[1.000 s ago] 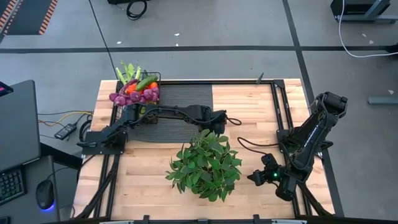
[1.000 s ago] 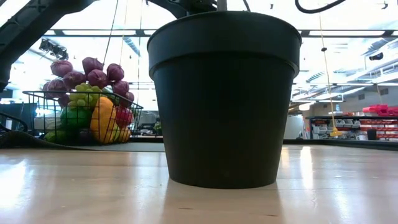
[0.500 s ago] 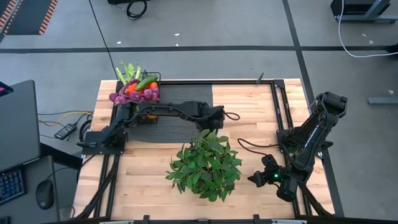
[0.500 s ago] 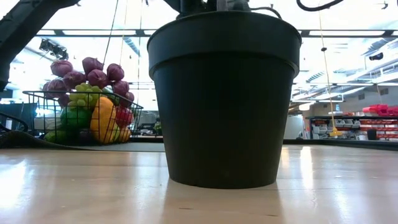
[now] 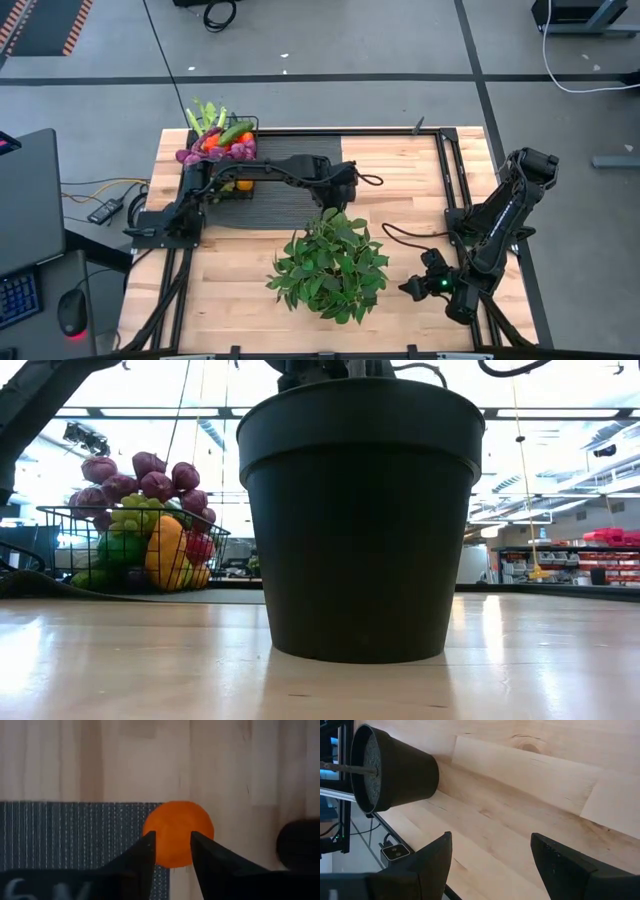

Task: Build produce basket
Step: Put the orange into the wire basket

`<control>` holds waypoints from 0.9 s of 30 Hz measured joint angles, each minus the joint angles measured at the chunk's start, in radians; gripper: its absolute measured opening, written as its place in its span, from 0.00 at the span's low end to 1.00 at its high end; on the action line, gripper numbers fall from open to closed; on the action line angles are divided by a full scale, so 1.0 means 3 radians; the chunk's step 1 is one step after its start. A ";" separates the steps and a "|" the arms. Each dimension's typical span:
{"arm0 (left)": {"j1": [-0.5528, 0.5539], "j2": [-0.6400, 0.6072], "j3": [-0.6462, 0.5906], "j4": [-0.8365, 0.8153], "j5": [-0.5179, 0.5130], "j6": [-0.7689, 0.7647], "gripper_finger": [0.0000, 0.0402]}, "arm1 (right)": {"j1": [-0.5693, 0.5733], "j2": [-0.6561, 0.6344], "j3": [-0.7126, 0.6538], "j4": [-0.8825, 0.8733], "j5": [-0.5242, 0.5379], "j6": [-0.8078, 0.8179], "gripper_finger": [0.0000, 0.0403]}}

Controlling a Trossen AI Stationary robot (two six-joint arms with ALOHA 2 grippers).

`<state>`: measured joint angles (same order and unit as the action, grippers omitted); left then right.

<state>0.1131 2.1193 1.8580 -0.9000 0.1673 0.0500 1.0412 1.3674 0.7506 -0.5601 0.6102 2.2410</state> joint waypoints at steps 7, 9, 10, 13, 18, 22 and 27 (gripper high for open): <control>0.0000 0.0000 0.0000 0.0013 -0.0041 -0.0052 0.36 | 0.0000 0.0000 0.0000 0.0017 0.0001 0.0000 0.68; 0.0008 0.0000 0.0000 0.0085 -0.0047 -0.0155 0.35 | 0.0001 0.0000 0.0000 0.0018 0.0000 0.0000 0.68; 0.0006 0.0000 0.0000 0.0113 -0.0047 -0.0235 0.35 | 0.0000 0.0000 0.0000 0.0018 0.0000 0.0000 0.68; 0.0006 0.0000 0.0000 0.0116 -0.0047 -0.0361 0.34 | 0.0000 0.0000 0.0000 0.0018 -0.0001 0.0000 0.68; 0.0008 0.0008 0.0002 0.0065 -0.0339 -0.0917 0.34 | 0.0001 0.0000 0.0000 0.0018 -0.0001 0.0000 0.68; 0.0051 0.0024 0.0003 0.0009 -0.0408 -0.1274 0.36 | 0.0001 0.0000 0.0000 0.0018 -0.0001 0.0000 0.68; 0.0051 0.0023 0.0004 -0.0060 -0.0408 -0.1135 0.39 | 0.0001 0.0000 0.0000 0.0016 0.0000 -0.0003 0.68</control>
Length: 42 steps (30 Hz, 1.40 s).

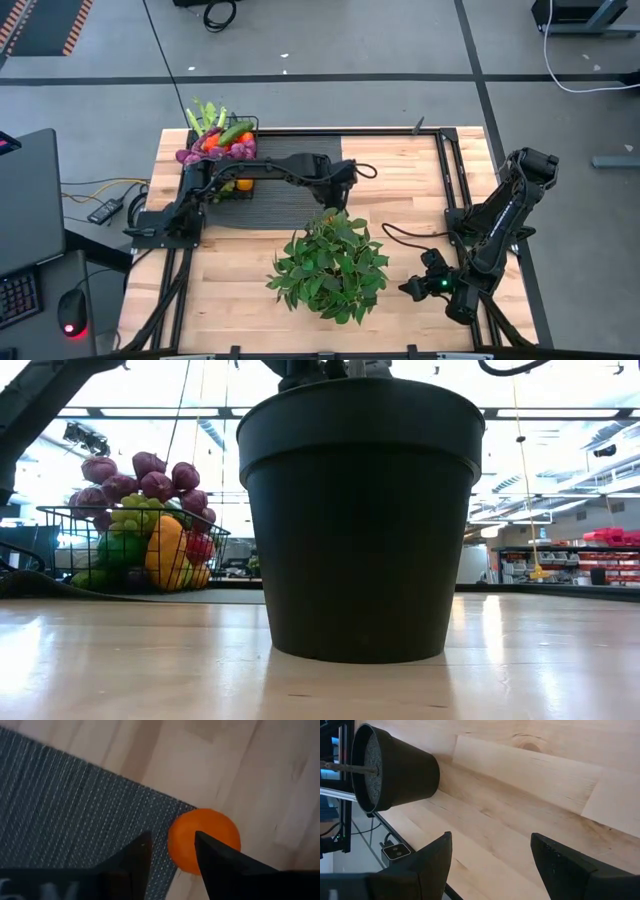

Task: Build produce basket
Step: Put the orange into the wire basket

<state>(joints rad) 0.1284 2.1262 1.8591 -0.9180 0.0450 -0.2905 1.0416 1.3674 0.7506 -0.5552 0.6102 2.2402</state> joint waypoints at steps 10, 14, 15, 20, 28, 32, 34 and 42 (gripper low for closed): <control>-0.0052 0.0004 0.0000 -0.0024 -0.0049 0.0659 0.69 | 0.0000 0.0000 0.0000 -0.0023 0.0005 -0.0008 0.68; -0.0059 0.0005 0.0000 0.0018 -0.0055 0.0688 0.83 | -0.0001 0.0000 0.0000 -0.0024 0.0009 -0.0008 0.68; -0.0065 0.0005 0.0000 0.0032 -0.0055 0.0690 0.86 | -0.0001 0.0000 0.0000 -0.0024 0.0021 -0.0008 0.68; -0.0072 0.0005 0.0000 0.0198 -0.0053 0.0689 0.92 | 0.0000 0.0000 0.0000 -0.0026 0.0061 -0.0009 0.68; -0.0070 0.0006 0.0000 0.0251 -0.0053 0.0386 0.93 | 0.0000 0.0000 0.0000 -0.0064 0.0061 0.0002 0.68; -0.0102 0.0006 0.0000 0.0257 -0.0053 0.0385 0.93 | -0.0001 0.0000 0.0000 -0.0057 0.0061 0.0003 0.68; -0.0130 0.0006 0.0000 0.0262 -0.0055 0.0557 0.93 | -0.0001 0.0000 0.0000 -0.0058 0.0061 0.0003 0.68; -0.0246 0.0069 -0.0004 0.0342 -0.0051 0.1085 0.93 | 0.0000 0.0000 0.0000 -0.0099 0.0061 0.0003 0.68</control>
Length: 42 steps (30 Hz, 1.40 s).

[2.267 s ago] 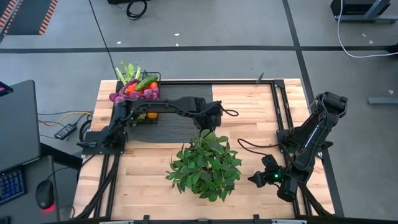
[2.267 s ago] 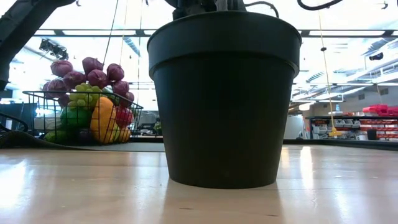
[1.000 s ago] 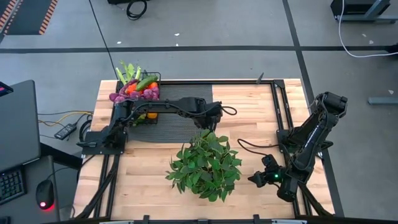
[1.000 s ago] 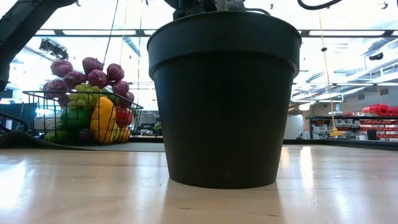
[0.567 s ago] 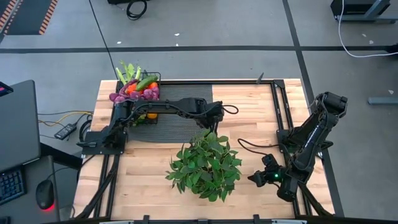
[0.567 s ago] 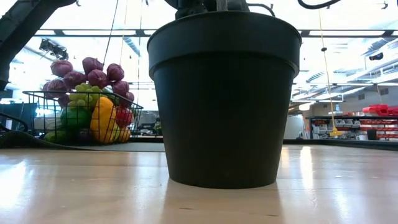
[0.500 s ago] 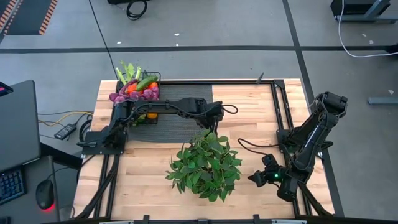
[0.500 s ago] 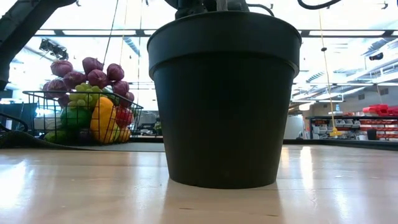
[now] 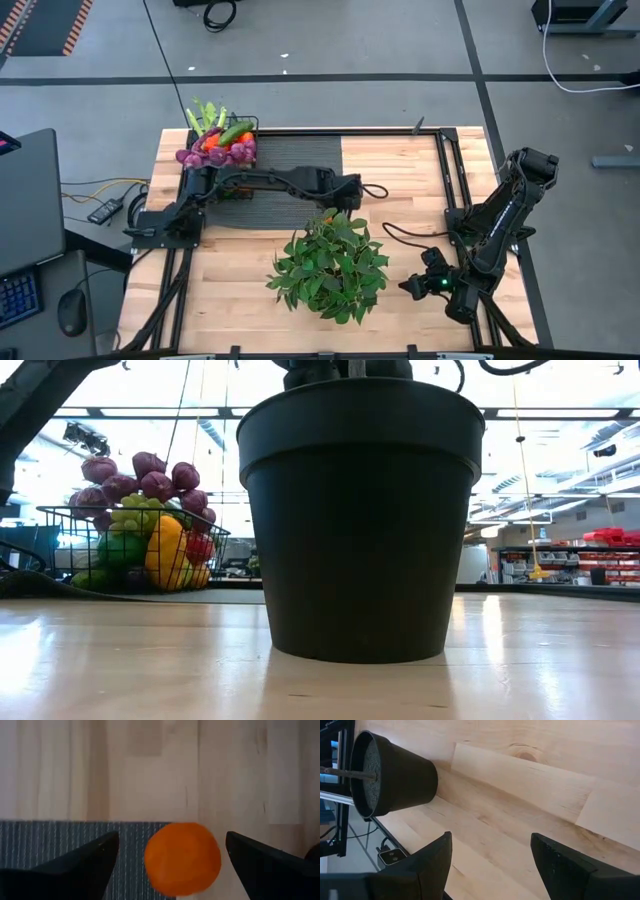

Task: Build produce basket
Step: Put the orange into the wire basket

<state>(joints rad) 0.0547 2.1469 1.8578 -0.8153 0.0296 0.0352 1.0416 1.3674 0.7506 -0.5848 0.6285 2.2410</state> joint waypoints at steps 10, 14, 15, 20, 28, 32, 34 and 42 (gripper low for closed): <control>-0.0136 0.0232 0.0001 -0.0056 0.0002 -0.0051 0.93 | -0.0001 0.0000 0.0000 -0.0002 0.0000 -0.0009 0.68; -0.0141 0.0304 0.0001 -0.0046 -0.0039 -0.0047 0.93 | -0.0001 0.0000 0.0000 0.0001 0.0000 -0.0009 0.68; -0.0141 0.0314 0.0000 -0.0070 -0.0041 -0.0047 0.93 | 0.0000 0.0000 0.0000 0.0003 0.0000 -0.0010 0.68; -0.0137 0.0381 -0.0001 -0.0141 -0.0081 0.0034 0.93 | -0.0001 0.0000 0.0000 0.0008 0.0000 -0.0026 0.68; -0.0135 0.0421 0.0003 -0.0293 -0.0076 0.0114 0.93 | -0.0001 0.0000 0.0000 0.0021 -0.0001 -0.0037 0.68; -0.0132 0.0406 0.0003 -0.0386 -0.0080 0.0209 0.92 | -0.0001 0.0000 -0.0001 0.0022 -0.0001 -0.0037 0.68; -0.0117 0.0397 0.0002 -0.0512 -0.0102 0.0212 0.91 | 0.0000 0.0000 0.0000 0.0024 -0.0001 -0.0037 0.68; -0.0041 0.0392 0.0052 -0.1251 -0.0161 0.0214 0.77 | 0.0000 0.0000 -0.0001 0.0052 -0.0001 -0.0037 0.68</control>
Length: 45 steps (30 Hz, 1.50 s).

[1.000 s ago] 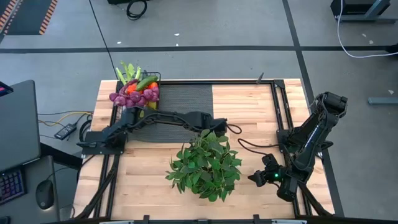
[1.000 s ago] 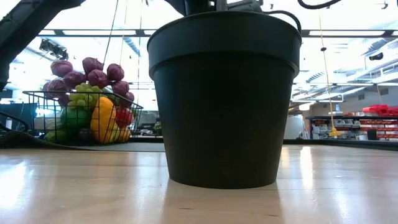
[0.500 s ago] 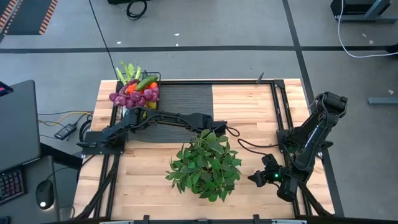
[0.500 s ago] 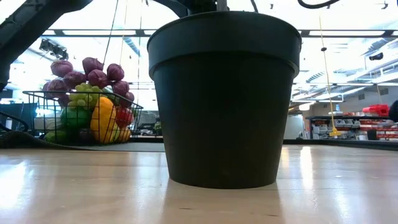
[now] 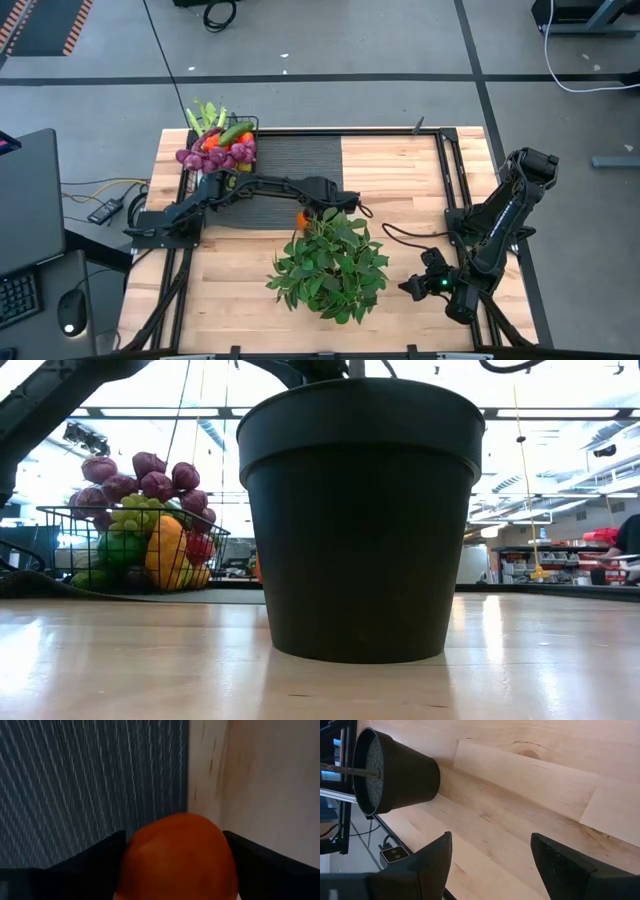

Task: Build produce basket
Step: Put the orange into the wire basket

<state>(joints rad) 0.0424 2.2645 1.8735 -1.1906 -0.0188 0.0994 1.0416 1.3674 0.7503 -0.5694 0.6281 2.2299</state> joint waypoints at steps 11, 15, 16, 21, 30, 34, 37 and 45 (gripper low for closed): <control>0.0033 -0.0112 0.0014 -0.0508 -0.0353 0.0180 0.76 | 0.0000 0.0001 0.0001 0.0060 -0.0014 -0.0013 0.68; 0.0079 -0.0233 0.0019 -0.0717 -0.0476 0.0177 0.75 | 0.0000 0.0001 0.0001 0.0075 -0.0015 -0.0013 0.68; 0.0105 -0.0281 0.0017 -0.0753 -0.0514 0.0168 0.75 | 0.0000 0.0001 0.0001 0.0081 -0.0015 -0.0014 0.68; 0.0265 -0.0543 0.0017 -0.0854 -0.0704 0.0127 0.76 | 0.0000 0.0001 0.0001 0.0090 -0.0016 -0.0014 0.68; 0.0789 -0.1152 0.0018 -0.0893 -0.1100 -0.0031 0.76 | -0.0010 0.0001 0.0000 0.0121 -0.0010 -0.0015 0.68; 0.1133 -0.1344 0.0019 -0.0860 -0.1235 -0.0032 0.76 | -0.0041 0.0001 0.0000 0.0120 -0.0001 -0.0022 0.68; 0.1428 -0.1427 0.0019 -0.0858 -0.1271 -0.0031 0.76 | -0.0077 0.0001 0.0001 0.0122 -0.0001 -0.0024 0.68; 0.2202 -0.1442 0.0018 -0.0718 -0.1283 0.0121 0.77 | -0.0188 0.0001 0.0000 0.0209 -0.0025 -0.0012 0.68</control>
<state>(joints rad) 0.7029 1.8320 1.8790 -1.4062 -0.4038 0.1356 0.9852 1.3678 0.7503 -0.5066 0.6207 2.2264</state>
